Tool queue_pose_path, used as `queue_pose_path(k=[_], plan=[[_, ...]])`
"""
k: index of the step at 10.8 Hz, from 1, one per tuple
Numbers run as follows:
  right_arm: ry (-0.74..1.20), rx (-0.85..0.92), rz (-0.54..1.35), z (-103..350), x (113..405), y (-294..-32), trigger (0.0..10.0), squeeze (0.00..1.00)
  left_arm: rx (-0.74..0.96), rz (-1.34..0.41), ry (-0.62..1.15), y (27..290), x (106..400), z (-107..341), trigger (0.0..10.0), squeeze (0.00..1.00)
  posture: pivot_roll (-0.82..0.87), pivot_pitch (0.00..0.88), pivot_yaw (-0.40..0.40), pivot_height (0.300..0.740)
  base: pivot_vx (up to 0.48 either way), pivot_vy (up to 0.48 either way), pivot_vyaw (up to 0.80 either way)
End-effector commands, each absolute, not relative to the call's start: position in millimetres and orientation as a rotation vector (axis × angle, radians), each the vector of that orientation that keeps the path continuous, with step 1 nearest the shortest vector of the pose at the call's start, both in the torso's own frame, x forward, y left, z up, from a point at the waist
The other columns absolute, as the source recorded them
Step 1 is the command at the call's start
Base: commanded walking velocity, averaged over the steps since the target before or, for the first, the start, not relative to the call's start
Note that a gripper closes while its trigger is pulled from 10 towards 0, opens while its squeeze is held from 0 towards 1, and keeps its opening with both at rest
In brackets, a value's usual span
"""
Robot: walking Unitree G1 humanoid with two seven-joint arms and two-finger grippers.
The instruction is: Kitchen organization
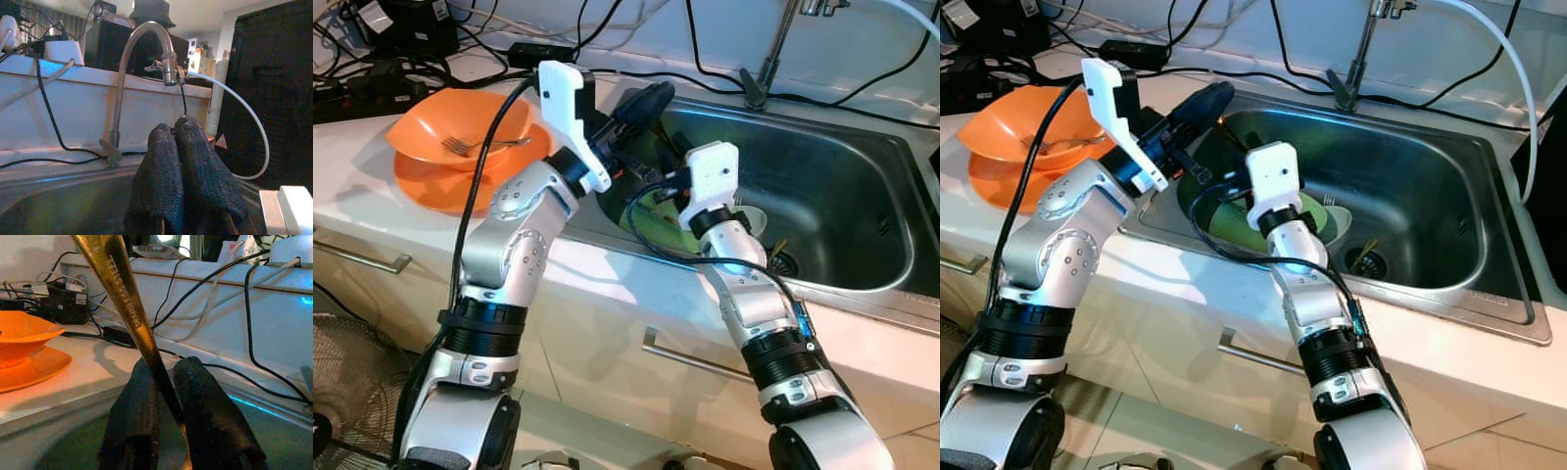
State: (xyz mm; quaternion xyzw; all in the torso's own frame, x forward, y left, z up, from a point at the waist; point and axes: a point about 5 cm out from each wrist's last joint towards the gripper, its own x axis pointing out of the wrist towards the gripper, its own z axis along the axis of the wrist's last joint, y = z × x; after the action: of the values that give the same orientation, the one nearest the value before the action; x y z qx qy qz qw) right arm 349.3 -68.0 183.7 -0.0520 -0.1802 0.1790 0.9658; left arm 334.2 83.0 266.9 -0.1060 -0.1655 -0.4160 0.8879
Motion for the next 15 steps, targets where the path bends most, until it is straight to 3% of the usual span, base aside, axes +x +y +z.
queue_pose_path(k=[1, 7, 8, 15], plan=[[-0.378, -0.095, 0.349, 185, 349, -72, 0.0, 0.0, -0.217, -0.886, -0.358, 80, 331, 270, 10.0, 0.0, 0.09, 0.052, -0.008, 0.74, 0.0, 0.0, 0.0], [-0.376, -0.101, 0.34, 185, 350, -74, 0.0, 0.0, -0.223, -0.886, -0.36, 80, 331, 270, 10.0, 0.0, 0.09, 0.055, -0.009, 0.74, 0.0, 0.0, 0.0], [-0.375, -0.101, 0.338, 185, 350, -74, 0.0, 0.0, -0.244, -0.884, -0.352, 81, 332, 269, 10.0, 1.0, 0.09, 0.056, -0.01, 0.74, 0.0, 0.0, 0.0], [-0.353, -0.123, 0.299, 182, 354, -84, 0.0, 0.0, -0.303, -0.876, -0.389, 87, 330, 276, 10.0, 1.0, 0.09, 0.057, -0.012, 0.74, 0.0, 0.0, 0.0]])
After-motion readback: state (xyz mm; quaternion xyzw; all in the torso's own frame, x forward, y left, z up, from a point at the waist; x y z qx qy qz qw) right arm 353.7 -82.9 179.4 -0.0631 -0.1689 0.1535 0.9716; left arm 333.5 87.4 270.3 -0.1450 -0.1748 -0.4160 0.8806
